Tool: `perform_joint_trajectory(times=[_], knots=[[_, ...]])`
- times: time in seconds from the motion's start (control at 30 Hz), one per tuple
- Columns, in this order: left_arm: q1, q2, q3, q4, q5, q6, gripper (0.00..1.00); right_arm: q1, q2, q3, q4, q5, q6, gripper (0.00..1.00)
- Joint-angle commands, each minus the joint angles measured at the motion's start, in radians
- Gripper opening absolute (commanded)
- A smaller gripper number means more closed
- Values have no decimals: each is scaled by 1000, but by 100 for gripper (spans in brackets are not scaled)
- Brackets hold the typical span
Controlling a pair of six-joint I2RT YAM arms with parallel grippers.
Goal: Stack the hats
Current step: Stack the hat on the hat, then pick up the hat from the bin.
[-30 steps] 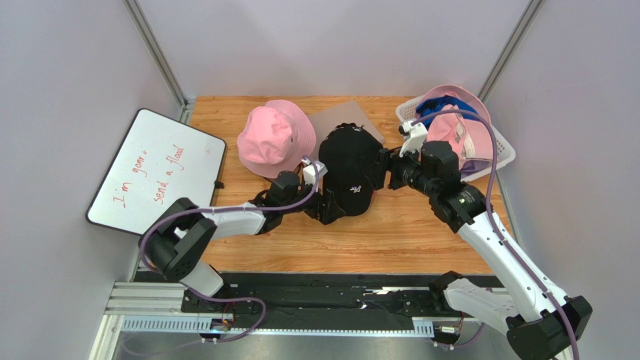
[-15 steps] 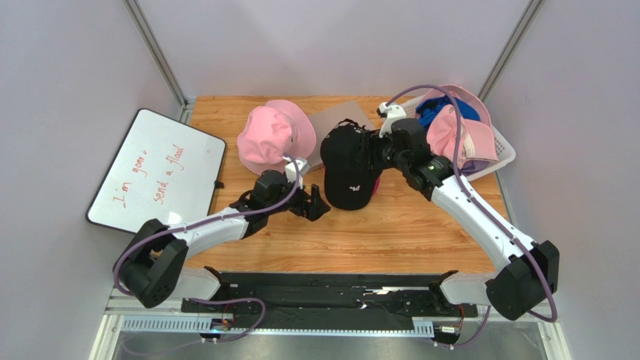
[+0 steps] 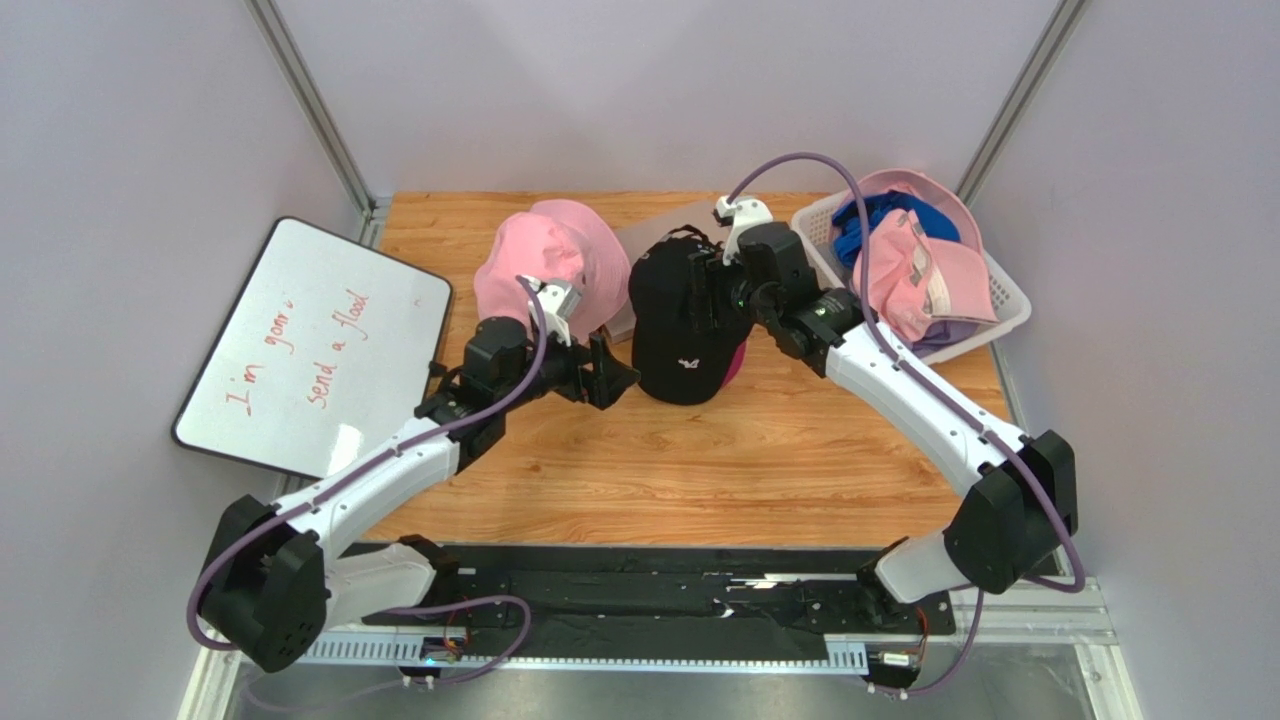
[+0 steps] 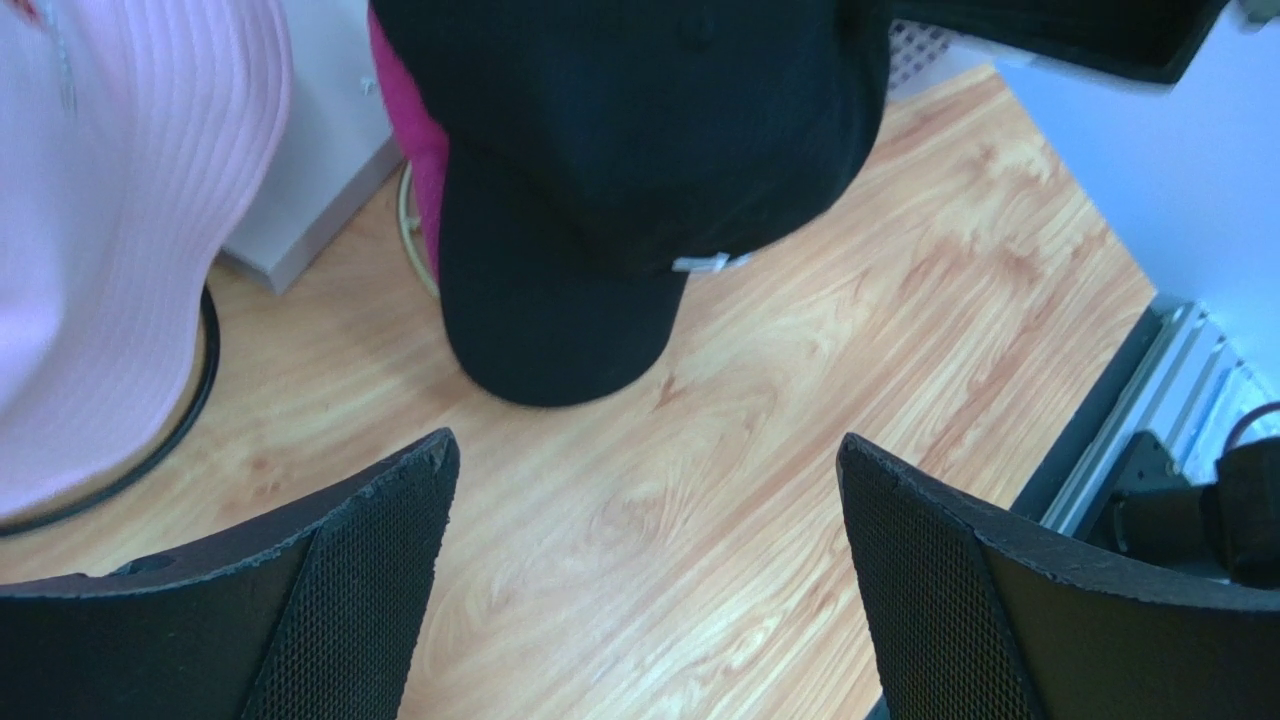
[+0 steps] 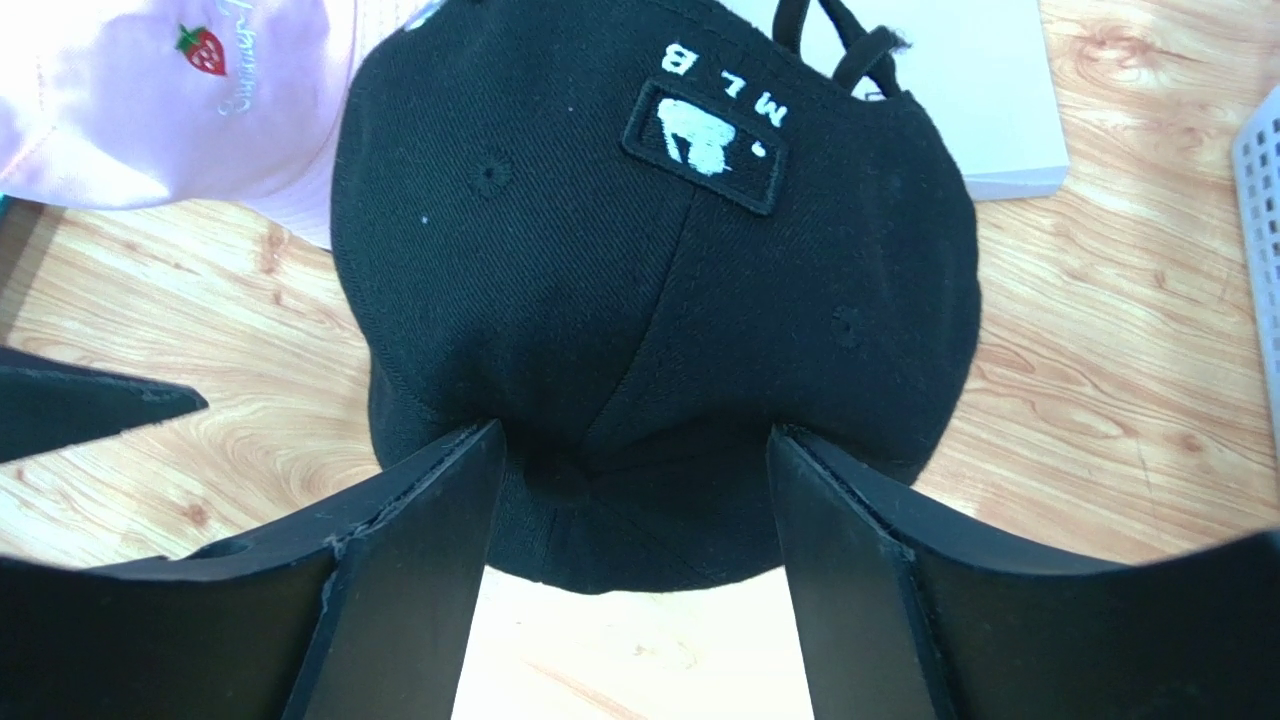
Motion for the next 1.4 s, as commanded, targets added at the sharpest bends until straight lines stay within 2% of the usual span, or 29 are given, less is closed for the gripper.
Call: perform_joint_trajectory(times=[0.0,0.13,0.27,0.3,0.47,0.53,0.57,0.67,0.73,0.87,1.03,1.37], knots=[[0,26,113,51,35,-11,100,4,-40,27,2,25,-20,74],[1,66,242,13,38,18,100,-1,-107,56,-63,21,-40,77],[0,87,293,-41,1,34,100,-4,-193,85,-128,7,-56,81],[1,88,300,-79,-12,32,100,-11,-212,83,-137,13,-57,99],[1,29,293,-147,-98,-4,100,-102,-331,21,-186,31,-43,100],[6,-1,281,-168,-117,-20,100,-195,-350,-19,-218,25,-22,100],[12,-35,276,-170,-112,-37,100,-280,-365,-33,-225,-2,-17,100],[69,-105,250,-202,-85,-81,100,-440,-382,-84,-234,-51,-5,99],[96,-135,239,-224,-43,-104,100,-508,-374,-98,-240,-68,4,99],[168,-190,253,-315,-17,-127,100,-660,-313,-99,-219,-111,24,98],[193,-253,268,-400,-6,-117,100,-694,-179,-62,-150,-90,-3,97],[201,-293,281,-481,-25,-63,100,-775,188,171,-94,-61,-43,95]])
